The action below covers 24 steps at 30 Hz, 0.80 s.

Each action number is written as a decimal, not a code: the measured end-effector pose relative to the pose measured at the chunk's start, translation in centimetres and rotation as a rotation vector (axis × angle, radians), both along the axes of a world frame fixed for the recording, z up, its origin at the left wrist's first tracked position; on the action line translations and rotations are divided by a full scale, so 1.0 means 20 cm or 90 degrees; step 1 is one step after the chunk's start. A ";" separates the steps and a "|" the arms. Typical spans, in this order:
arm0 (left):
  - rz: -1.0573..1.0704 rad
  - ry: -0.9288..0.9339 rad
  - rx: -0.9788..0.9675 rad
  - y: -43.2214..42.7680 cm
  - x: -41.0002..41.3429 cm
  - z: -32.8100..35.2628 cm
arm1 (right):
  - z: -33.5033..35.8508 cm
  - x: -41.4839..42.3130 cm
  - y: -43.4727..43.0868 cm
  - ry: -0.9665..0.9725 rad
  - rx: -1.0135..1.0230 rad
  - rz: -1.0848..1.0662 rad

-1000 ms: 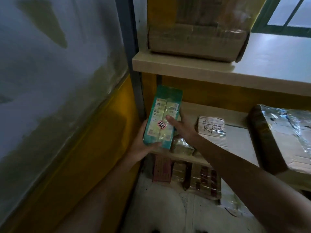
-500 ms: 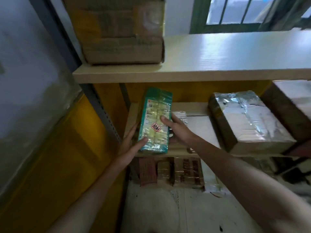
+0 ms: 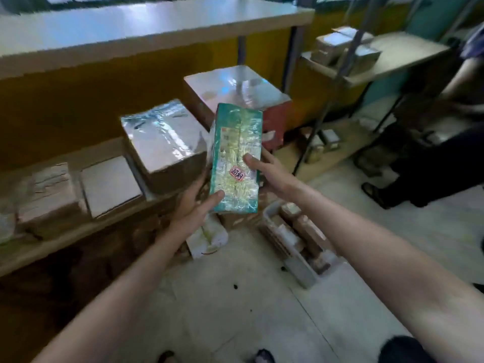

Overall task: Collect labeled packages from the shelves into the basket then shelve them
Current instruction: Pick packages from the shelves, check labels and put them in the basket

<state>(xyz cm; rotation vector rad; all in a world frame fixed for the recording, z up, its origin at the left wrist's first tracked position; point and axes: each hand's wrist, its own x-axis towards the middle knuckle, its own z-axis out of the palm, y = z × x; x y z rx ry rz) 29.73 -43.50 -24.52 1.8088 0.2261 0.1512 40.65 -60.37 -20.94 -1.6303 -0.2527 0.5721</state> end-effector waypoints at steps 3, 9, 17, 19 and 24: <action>-0.116 0.028 -0.003 -0.37 0.18 -0.06 | -0.07 0.07 -0.45 0.037 -0.046 -0.072; -0.256 0.074 -0.006 -0.89 0.51 -0.25 | -0.26 0.20 -1.03 0.094 -0.091 -0.208; -0.370 0.161 0.014 -1.23 1.05 -0.65 | -0.64 0.59 -1.37 0.202 -0.088 -0.367; -0.387 0.204 0.004 -1.31 1.14 -0.77 | -0.78 0.66 -1.43 0.232 -0.102 -0.382; -0.416 0.267 0.049 -1.48 1.17 -1.07 | -1.17 0.69 -1.58 0.337 -0.096 -0.427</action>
